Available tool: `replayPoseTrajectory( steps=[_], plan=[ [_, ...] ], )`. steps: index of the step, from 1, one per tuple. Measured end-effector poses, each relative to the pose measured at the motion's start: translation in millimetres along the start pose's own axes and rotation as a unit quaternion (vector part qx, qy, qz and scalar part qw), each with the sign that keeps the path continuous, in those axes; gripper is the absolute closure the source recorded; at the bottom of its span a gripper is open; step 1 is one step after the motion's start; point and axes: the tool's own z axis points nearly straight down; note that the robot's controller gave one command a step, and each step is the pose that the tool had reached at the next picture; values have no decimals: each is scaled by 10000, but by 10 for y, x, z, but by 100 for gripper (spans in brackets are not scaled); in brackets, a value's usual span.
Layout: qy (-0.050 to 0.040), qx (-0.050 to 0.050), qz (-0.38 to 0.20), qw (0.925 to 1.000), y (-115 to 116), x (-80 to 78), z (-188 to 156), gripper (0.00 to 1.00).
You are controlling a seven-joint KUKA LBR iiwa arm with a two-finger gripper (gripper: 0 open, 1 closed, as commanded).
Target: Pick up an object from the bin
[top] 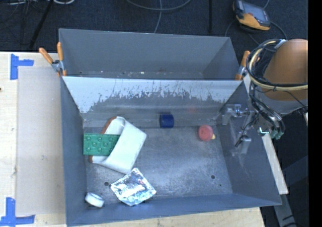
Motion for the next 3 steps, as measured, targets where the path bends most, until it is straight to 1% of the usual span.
replayPoseTrajectory(
  steps=[1, 2, 3],
  plan=[
    [6, -14, -300, 9995, 760, 111, 1021, 0],
    [-60, 0, 1033, 9946, 953, -159, 409, 0],
    [-55, 4, 669, 9977, 1090, -302, 186, 0]
  ],
)
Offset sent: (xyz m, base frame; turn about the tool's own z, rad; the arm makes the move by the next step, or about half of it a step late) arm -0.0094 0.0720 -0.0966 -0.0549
